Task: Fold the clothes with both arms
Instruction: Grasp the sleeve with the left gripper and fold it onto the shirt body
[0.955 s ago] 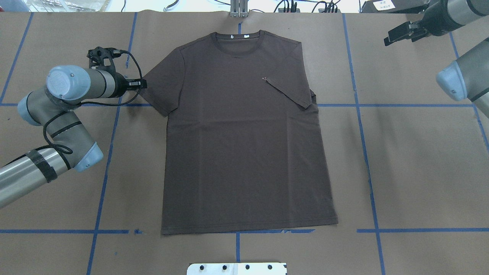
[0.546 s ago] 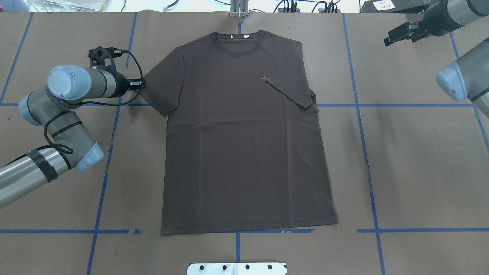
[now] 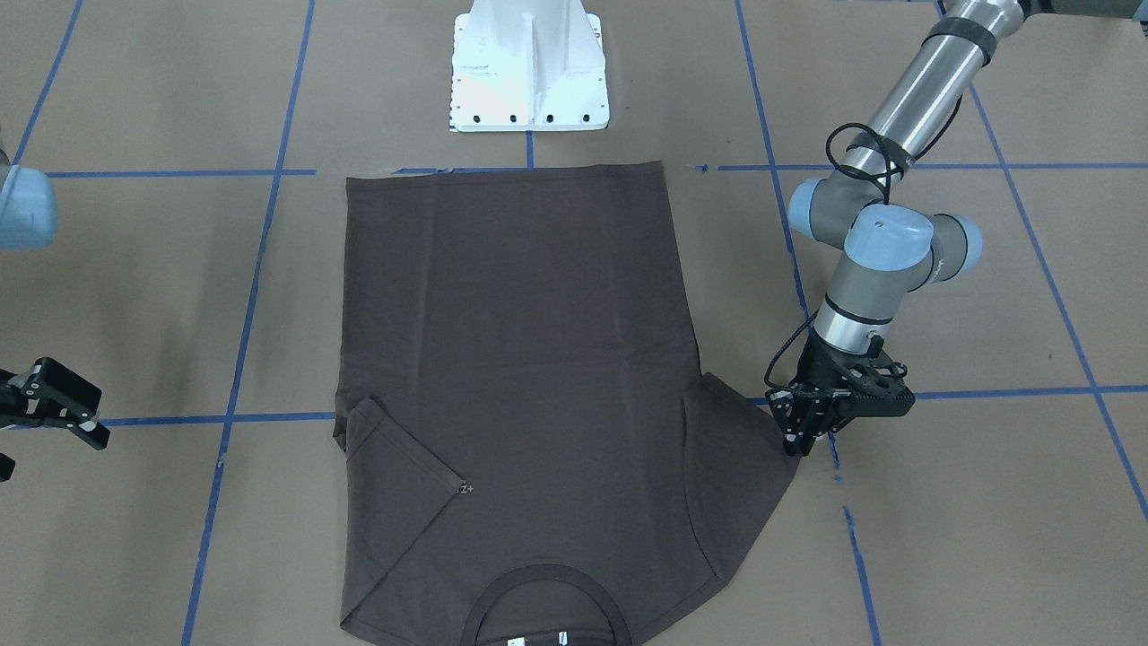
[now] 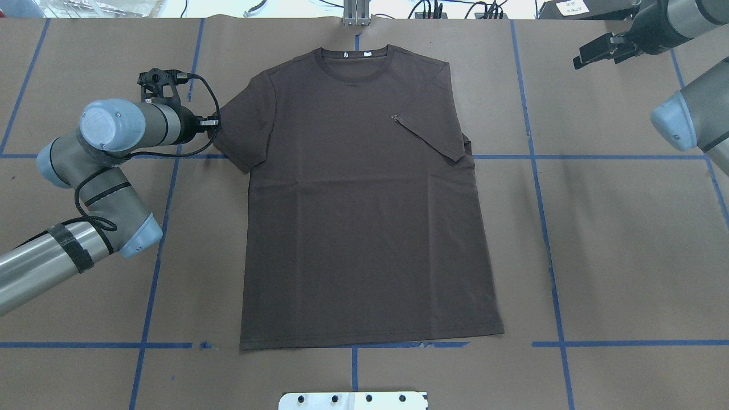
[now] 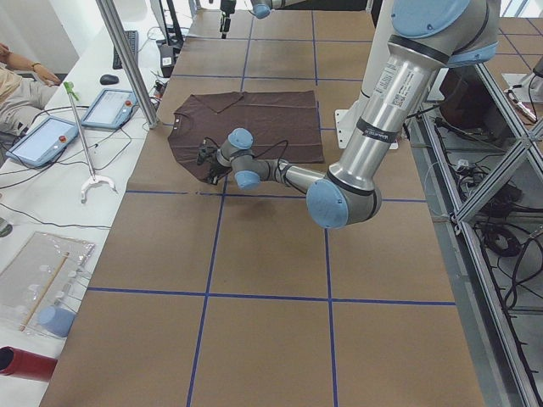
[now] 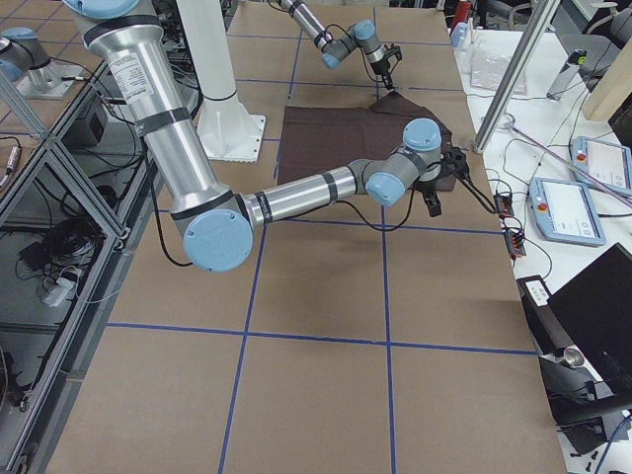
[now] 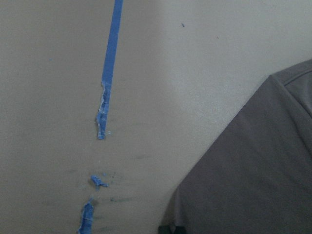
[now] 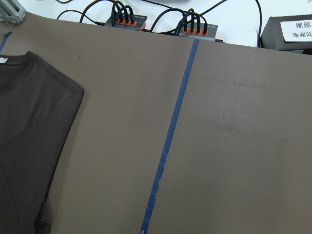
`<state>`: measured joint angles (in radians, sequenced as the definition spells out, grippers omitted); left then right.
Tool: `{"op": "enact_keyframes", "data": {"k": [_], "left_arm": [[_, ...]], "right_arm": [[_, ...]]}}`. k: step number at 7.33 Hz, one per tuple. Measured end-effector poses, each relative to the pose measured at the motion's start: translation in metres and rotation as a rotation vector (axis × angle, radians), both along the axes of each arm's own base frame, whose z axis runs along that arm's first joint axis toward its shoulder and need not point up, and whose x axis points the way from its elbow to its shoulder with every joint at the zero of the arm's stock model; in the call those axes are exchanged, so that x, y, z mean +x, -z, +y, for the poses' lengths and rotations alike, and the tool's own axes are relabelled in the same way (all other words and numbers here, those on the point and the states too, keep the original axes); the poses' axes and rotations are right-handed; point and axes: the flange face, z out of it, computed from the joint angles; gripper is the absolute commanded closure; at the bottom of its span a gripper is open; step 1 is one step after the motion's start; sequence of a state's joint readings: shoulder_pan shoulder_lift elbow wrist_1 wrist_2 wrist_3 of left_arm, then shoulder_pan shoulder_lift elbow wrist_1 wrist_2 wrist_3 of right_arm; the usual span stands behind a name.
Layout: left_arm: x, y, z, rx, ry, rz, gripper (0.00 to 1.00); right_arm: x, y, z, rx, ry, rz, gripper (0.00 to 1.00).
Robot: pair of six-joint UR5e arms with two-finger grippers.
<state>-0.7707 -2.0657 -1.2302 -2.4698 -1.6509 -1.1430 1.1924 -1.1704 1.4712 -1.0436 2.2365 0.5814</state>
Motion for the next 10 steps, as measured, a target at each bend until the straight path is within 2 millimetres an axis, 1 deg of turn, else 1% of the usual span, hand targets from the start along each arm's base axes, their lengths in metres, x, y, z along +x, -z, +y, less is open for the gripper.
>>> {"op": "enact_keyframes", "data": {"k": [1, 2, 4, 5, 6, 7, 8, 9, 10], "left_arm": [[0.006, 0.018, -0.005, -0.002, 0.0, -0.002, 1.0], [0.014, 0.045, -0.012, -0.017, 0.001, -0.013, 1.0], [0.035, 0.109, -0.023, -0.076, 0.006, -0.039, 1.0], [0.051, 0.14, -0.024, -0.12, 0.013, -0.044, 1.0], [0.066, 0.166, -0.022, -0.154, 0.013, -0.053, 1.0], [0.077, 0.182, -0.022, -0.178, 0.015, -0.061, 1.0], [0.086, 0.19, -0.026, -0.199, 0.021, -0.064, 1.0], [0.093, 0.194, -0.031, -0.212, 0.026, -0.067, 0.02], [0.096, 0.195, -0.032, -0.208, 0.023, -0.066, 0.0]], "right_arm": [[0.0, 0.0, 0.0, 0.001, 0.0, 0.0, 0.0], [0.0, 0.001, 0.0, 0.001, 0.0, -0.001, 0.0], [0.0, 0.001, 0.0, 0.002, -0.001, -0.001, 0.0], [0.001, 0.0, 0.0, 0.001, -0.003, 0.001, 0.0], [0.001, 0.0, 0.001, 0.001, -0.004, 0.002, 0.0], [0.001, -0.001, 0.001, 0.0, -0.005, 0.003, 0.0], [0.001, -0.001, 0.001, -0.001, -0.006, 0.003, 0.0], [0.001, -0.002, 0.001, -0.002, -0.007, 0.004, 0.0], [0.0, -0.002, 0.001, -0.002, -0.007, 0.004, 0.0]]}}
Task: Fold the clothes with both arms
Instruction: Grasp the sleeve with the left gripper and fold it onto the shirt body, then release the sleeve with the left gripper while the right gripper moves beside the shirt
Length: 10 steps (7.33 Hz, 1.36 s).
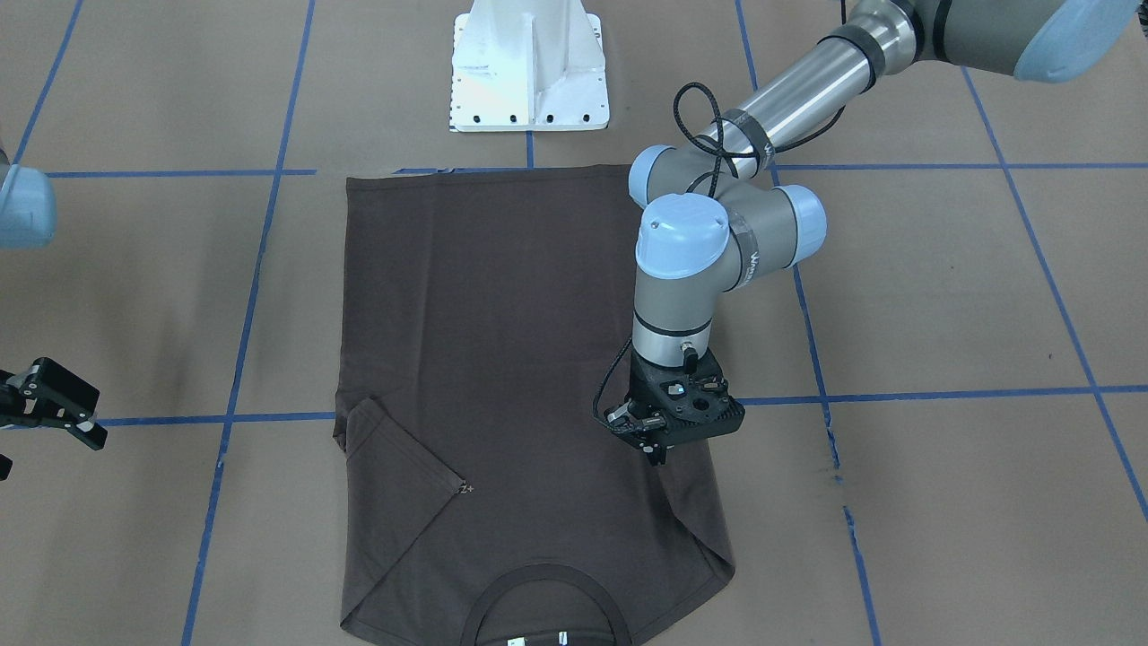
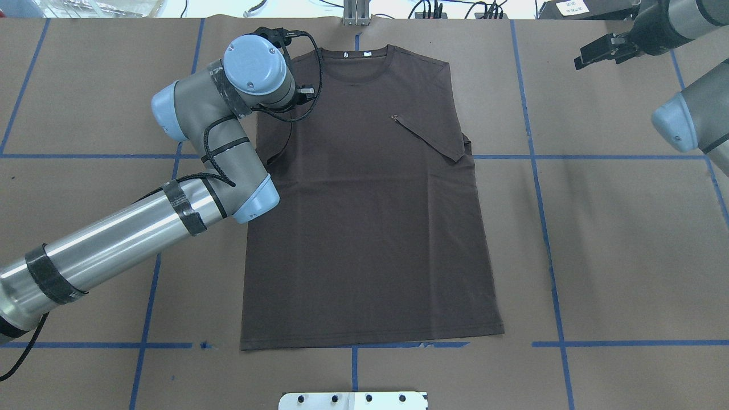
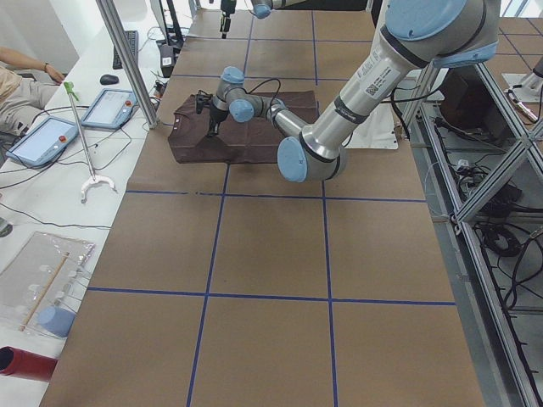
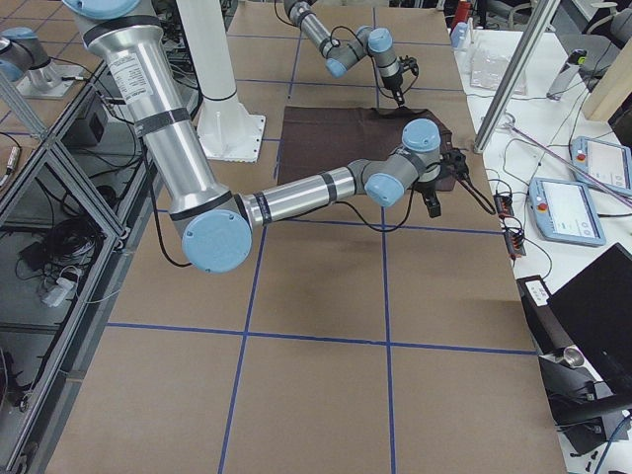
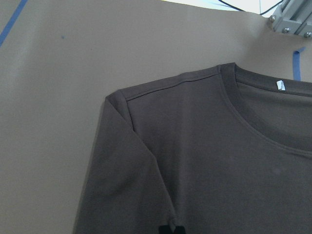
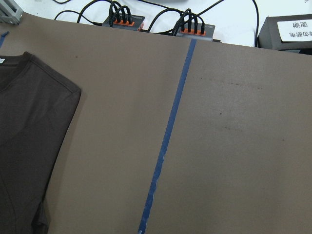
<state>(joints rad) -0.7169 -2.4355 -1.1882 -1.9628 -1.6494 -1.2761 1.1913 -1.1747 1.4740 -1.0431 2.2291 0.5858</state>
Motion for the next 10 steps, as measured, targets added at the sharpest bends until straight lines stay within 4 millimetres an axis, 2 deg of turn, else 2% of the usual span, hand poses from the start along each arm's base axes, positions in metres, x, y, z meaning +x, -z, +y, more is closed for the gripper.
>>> {"op": "enact_keyframes", "data": {"k": [2, 3, 5, 6, 7, 8, 9, 10], "left_arm": [[-0.006, 0.009, 0.006, 0.058, -0.033, 0.024, 0.0], [-0.018, 0.012, 0.018, 0.089, -0.066, 0.04, 0.0], [-0.058, 0.009, 0.062, 0.138, -0.148, 0.095, 0.0], [-0.076, 0.009, 0.087, 0.157, -0.171, 0.126, 0.0], [-0.085, 0.01, 0.118, 0.166, -0.202, 0.161, 0.0], [-0.086, 0.01, 0.157, 0.146, -0.224, 0.209, 0.0], [-0.082, 0.004, 0.199, 0.103, -0.224, 0.248, 0.0], [-0.075, -0.004, 0.24, 0.068, -0.216, 0.266, 0.0]], "right_arm": [[-0.004, 0.004, 0.0, 0.002, 0.003, -0.004, 0.0], [-0.012, 0.013, 0.004, 0.004, 0.008, -0.015, 0.0], [-0.052, 0.049, 0.03, -0.036, -0.022, -0.073, 0.0], [-0.086, 0.072, 0.059, -0.059, -0.056, -0.105, 0.0], [-0.126, 0.089, 0.099, -0.081, -0.087, -0.128, 0.0], [-0.165, 0.095, 0.147, -0.099, -0.114, -0.14, 0.01], [-0.19, 0.094, 0.198, -0.117, -0.137, -0.148, 0.04], [-0.202, 0.089, 0.25, -0.143, -0.154, -0.156, 0.05]]}}
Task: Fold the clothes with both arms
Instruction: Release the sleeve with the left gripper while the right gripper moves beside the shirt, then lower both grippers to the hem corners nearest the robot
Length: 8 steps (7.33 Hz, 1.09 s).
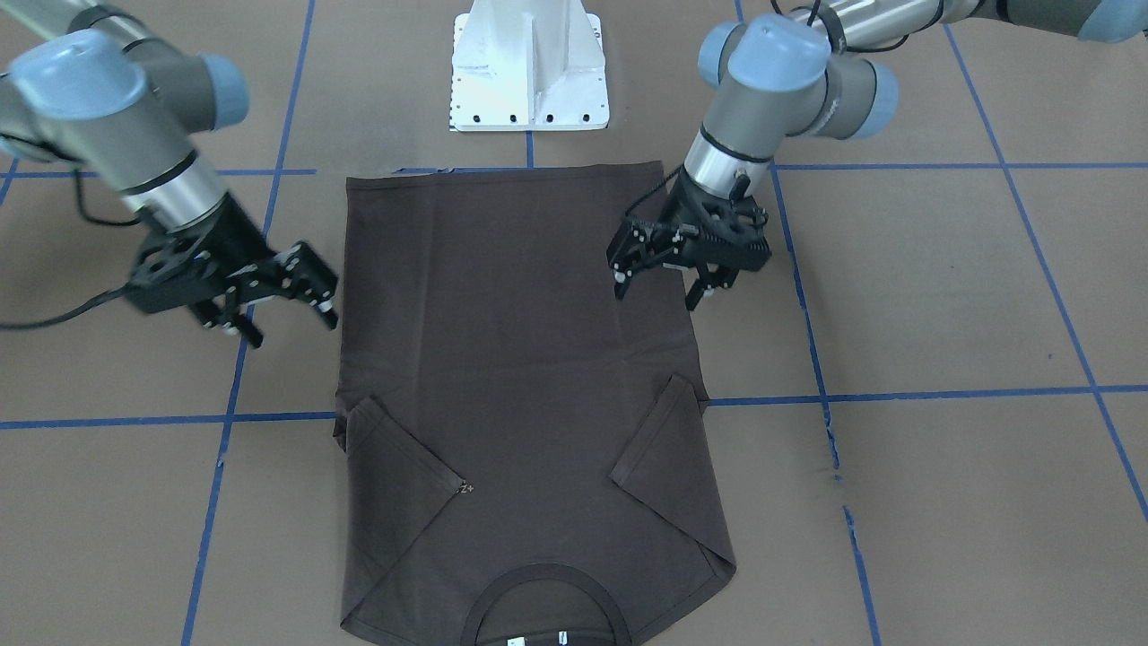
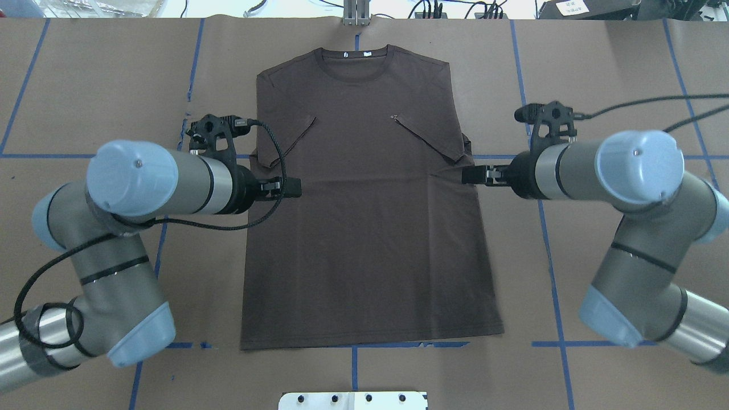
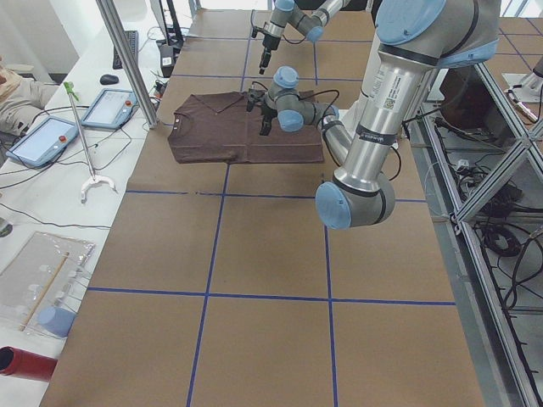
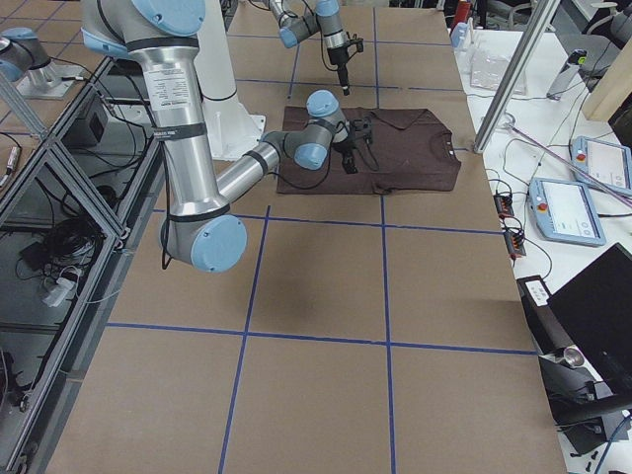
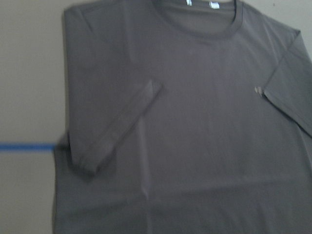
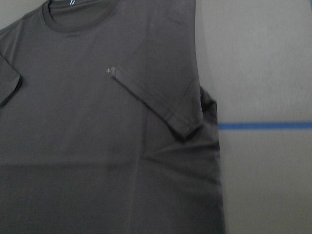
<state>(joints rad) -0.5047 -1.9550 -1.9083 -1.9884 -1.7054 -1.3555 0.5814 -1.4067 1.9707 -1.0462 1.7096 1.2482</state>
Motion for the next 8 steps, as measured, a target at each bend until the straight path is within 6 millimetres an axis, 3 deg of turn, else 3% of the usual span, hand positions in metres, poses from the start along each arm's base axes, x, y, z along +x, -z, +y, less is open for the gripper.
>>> {"op": "enact_keyframes", "data": {"k": [1, 2, 3, 4, 6, 8], "left_arm": [[0.002, -0.012, 0.038, -0.036, -0.005, 0.005, 0.0], [0.002, -0.027, 0.07, -0.071, -0.016, -0.003, 0.0], [0.005, -0.045, 0.1, -0.108, -0.026, -0.023, 0.05], [0.014, -0.059, 0.127, -0.144, -0.032, -0.048, 0.18], [0.034, -0.075, 0.166, -0.215, -0.04, -0.115, 0.26], [0.043, -0.081, 0.184, -0.238, -0.055, -0.148, 0.38]], "right_arm": [[-0.004, -0.007, 0.046, -0.043, -0.006, -0.009, 0.05], [-0.006, -0.017, 0.074, -0.079, -0.011, -0.004, 0.02], [-0.008, -0.026, 0.091, -0.093, -0.019, 0.01, 0.01], [-0.009, -0.03, 0.098, -0.096, -0.022, 0.017, 0.01], [-0.01, -0.031, 0.101, -0.096, -0.023, 0.019, 0.01], [-0.009, -0.029, 0.102, -0.095, -0.023, 0.014, 0.01]]}}
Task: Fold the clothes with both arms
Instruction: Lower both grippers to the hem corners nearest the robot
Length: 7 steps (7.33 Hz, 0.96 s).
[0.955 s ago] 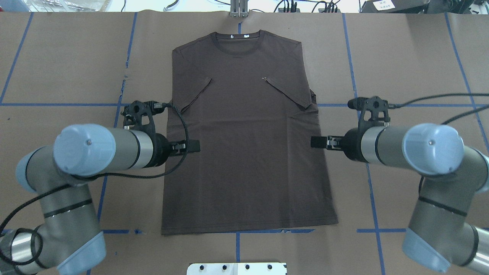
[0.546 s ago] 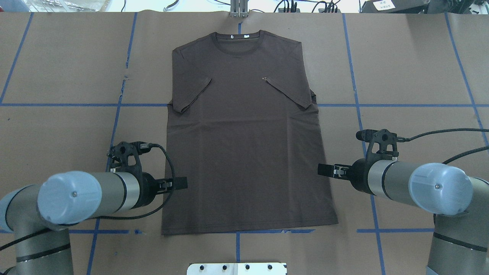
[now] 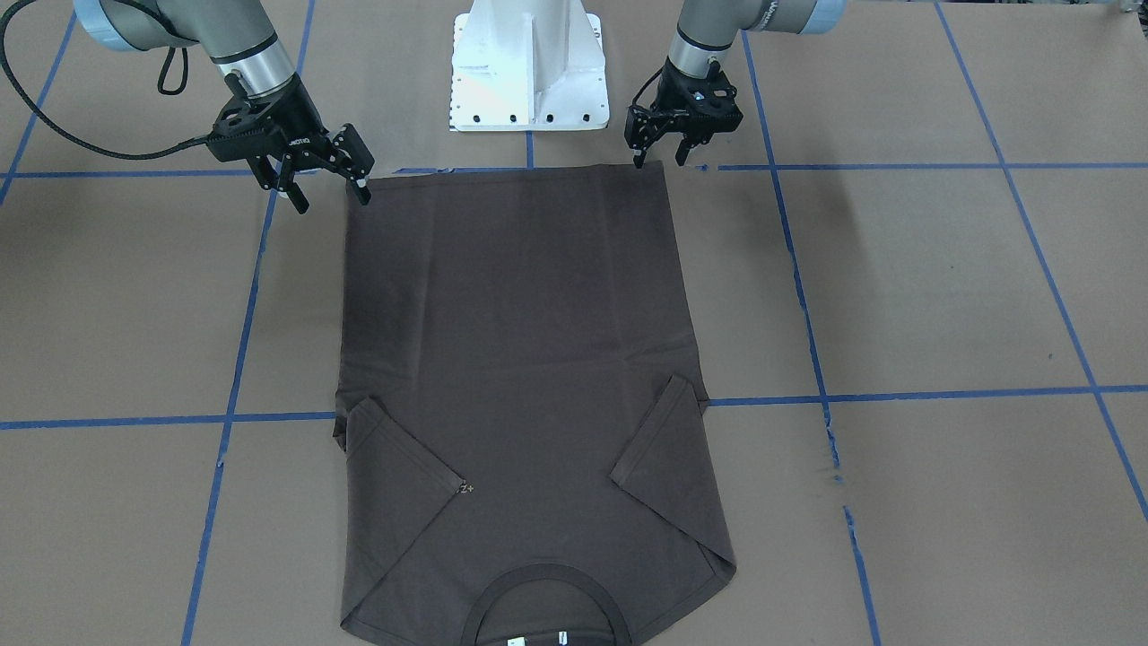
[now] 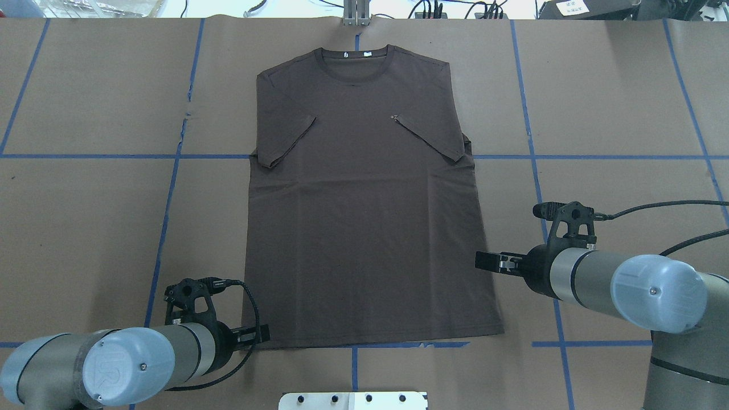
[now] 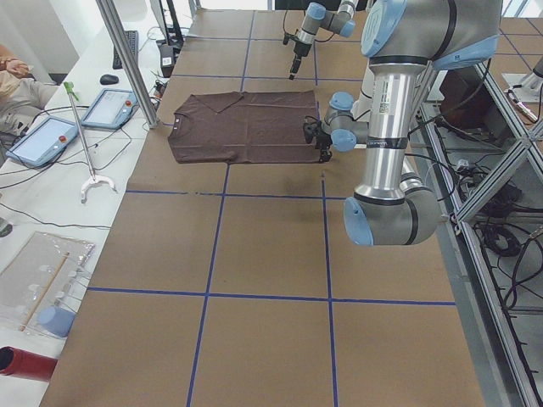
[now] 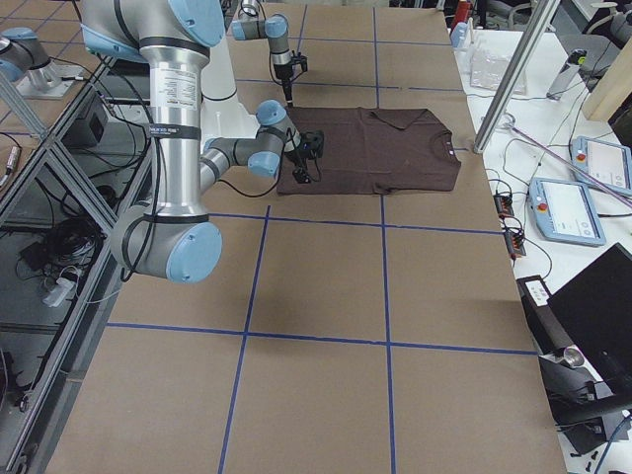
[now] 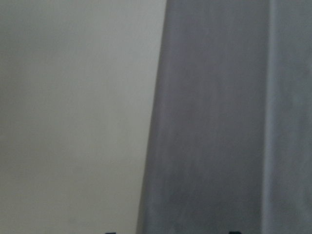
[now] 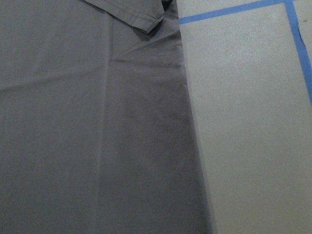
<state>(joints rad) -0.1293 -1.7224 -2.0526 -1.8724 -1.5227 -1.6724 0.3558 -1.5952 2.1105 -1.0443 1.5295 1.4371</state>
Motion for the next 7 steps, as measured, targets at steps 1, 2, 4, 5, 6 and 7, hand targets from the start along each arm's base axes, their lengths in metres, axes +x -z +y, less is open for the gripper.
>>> {"op": "enact_keyframes", "data": {"k": [1, 2, 4, 5, 6, 7], "left_arm": [[0.002, -0.002, 0.003, -0.003, -0.005, -0.006, 0.47], [0.004, -0.003, 0.005, -0.005, -0.007, -0.009, 0.48], [0.009, -0.002, 0.007, -0.005, -0.013, -0.009, 0.48], [0.011, -0.002, 0.006, -0.005, -0.014, -0.011, 0.48], [0.013, -0.003, 0.006, -0.004, -0.015, -0.013, 0.48], [0.014, -0.004, 0.006, -0.004, -0.015, -0.015, 0.54]], "right_arm": [[0.0, 0.001, 0.0, 0.001, 0.0, -0.002, 0.01], [0.0, 0.001, 0.0, 0.001, 0.0, -0.002, 0.01], [0.0, 0.003, 0.0, 0.002, -0.001, -0.007, 0.01], [0.0, 0.004, 0.0, 0.003, -0.003, -0.009, 0.01], [0.001, 0.005, 0.0, 0.004, -0.003, -0.01, 0.01], [0.001, 0.006, 0.0, 0.004, -0.004, -0.012, 0.01]]}}
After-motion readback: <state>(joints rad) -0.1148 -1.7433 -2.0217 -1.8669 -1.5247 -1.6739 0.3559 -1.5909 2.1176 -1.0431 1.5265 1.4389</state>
